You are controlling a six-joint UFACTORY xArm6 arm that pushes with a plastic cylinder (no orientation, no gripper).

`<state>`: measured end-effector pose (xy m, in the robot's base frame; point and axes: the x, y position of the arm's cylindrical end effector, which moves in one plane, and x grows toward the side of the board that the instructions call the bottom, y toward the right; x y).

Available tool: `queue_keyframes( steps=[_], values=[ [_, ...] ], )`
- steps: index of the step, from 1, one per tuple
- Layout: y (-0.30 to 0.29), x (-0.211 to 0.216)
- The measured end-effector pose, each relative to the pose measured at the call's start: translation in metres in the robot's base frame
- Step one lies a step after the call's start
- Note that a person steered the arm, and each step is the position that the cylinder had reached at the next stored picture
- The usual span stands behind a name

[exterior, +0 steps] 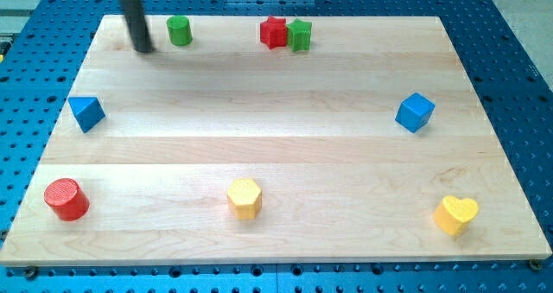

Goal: Push green circle into red star

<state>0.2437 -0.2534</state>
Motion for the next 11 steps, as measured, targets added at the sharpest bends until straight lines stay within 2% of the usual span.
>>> queue_keyframes(
  steps=[1, 4, 5, 6, 7, 8, 9, 10, 11],
  values=[
    [-0.011, -0.036],
    [0.149, -0.016],
    [0.09, -0.031],
    [0.104, 0.008],
    [0.166, 0.05],
    [0.204, 0.061],
    [0.157, 0.032],
    [0.191, 0.025],
    [0.2, 0.025]
  ],
)
